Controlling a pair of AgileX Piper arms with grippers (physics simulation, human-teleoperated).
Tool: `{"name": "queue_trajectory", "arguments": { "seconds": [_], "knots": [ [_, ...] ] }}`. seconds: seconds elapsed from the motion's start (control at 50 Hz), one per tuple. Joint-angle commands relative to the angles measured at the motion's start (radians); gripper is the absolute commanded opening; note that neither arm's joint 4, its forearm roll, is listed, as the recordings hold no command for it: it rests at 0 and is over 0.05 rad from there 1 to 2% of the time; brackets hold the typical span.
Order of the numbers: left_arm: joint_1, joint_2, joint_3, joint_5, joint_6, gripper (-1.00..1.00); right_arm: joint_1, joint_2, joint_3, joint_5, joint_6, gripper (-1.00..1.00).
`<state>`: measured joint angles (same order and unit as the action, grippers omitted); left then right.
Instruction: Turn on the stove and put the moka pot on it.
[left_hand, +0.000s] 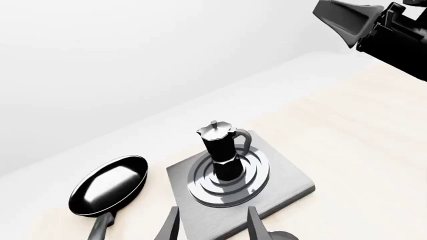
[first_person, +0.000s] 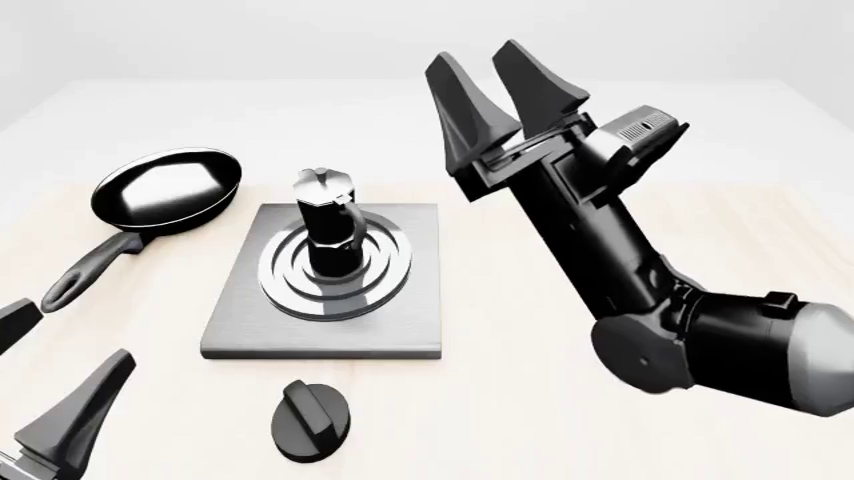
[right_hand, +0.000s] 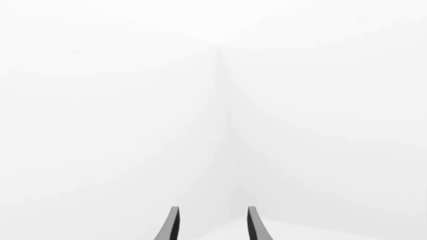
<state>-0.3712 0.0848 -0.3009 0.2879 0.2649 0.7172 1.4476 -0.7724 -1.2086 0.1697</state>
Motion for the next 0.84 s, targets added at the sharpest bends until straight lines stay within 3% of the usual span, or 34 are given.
{"name": "queue_trajectory", "arguments": {
  "seconds": [0.02,0.84],
  "knots": [
    [0.001,-0.002,-0.004,0.005,0.001,1.00,-0.007,-0.049,0.030,-0.002,0.004,1.00],
    [-0.004,-0.001,0.002,-0.001,0.001,1.00,0.000,-0.281,0.126,0.011,-0.007,1.00]
  ]
}}
